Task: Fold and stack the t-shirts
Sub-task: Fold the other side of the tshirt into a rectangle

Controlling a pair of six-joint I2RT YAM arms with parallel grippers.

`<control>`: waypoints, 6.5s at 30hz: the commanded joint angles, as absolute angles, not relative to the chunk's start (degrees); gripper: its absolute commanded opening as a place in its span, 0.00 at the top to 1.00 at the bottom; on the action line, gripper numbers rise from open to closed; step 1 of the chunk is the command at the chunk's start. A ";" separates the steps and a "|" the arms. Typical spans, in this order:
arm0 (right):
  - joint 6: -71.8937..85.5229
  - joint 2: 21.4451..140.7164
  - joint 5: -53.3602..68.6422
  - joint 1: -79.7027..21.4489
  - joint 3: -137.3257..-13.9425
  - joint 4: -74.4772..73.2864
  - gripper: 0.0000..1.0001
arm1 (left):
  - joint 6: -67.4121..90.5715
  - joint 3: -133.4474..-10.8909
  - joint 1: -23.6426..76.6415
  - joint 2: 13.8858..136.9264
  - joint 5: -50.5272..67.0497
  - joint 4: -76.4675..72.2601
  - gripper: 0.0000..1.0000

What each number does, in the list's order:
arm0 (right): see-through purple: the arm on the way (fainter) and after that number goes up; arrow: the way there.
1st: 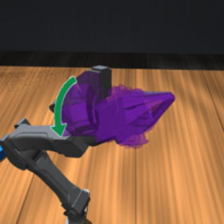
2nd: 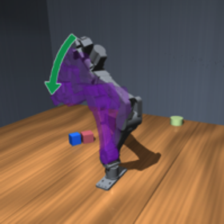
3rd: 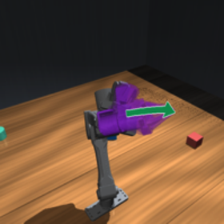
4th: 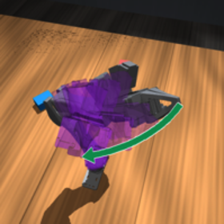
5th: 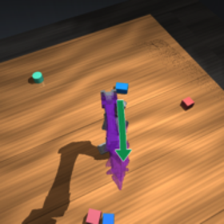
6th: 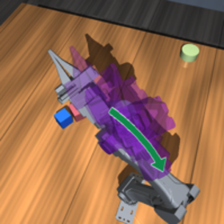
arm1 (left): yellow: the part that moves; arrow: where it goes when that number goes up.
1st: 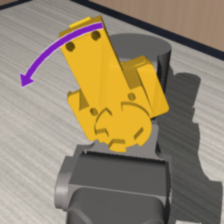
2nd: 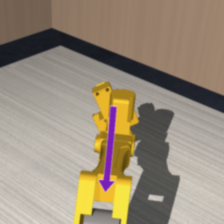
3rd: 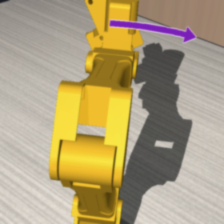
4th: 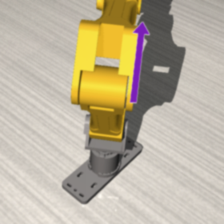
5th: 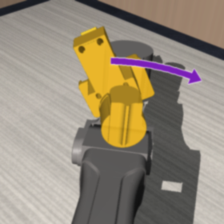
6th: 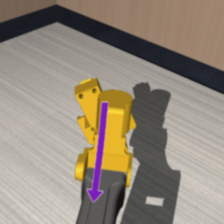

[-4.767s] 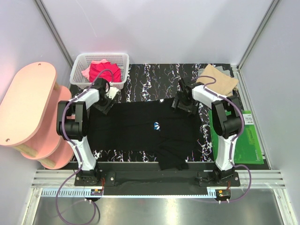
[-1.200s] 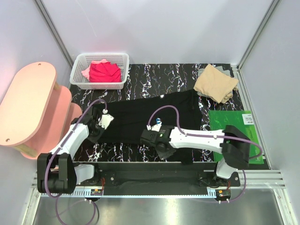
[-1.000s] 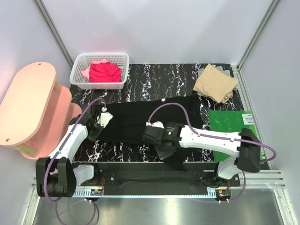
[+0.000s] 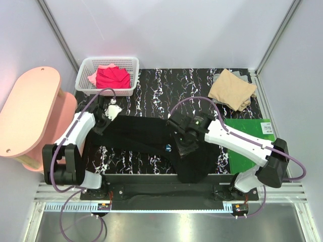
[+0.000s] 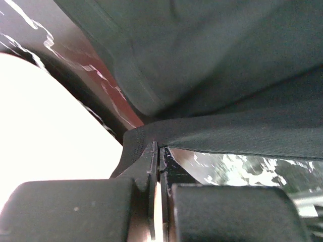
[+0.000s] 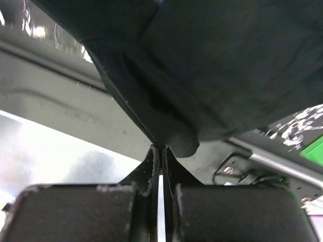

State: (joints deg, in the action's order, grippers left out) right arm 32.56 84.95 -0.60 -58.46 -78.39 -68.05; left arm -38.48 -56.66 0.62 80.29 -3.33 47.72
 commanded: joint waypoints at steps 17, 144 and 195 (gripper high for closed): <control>19.61 100.10 -7.12 -44.04 -89.90 -61.61 1.00 | -38.06 -75.23 2.02 100.71 -3.87 44.65 1.00; 43.68 78.92 10.28 -18.81 -43.16 -32.17 0.15 | -35.77 -62.14 10.37 94.48 -12.13 41.75 0.04; 47.72 84.46 22.24 -23.46 -46.58 -26.63 0.37 | -33.84 -61.61 10.46 92.99 -9.84 42.10 0.04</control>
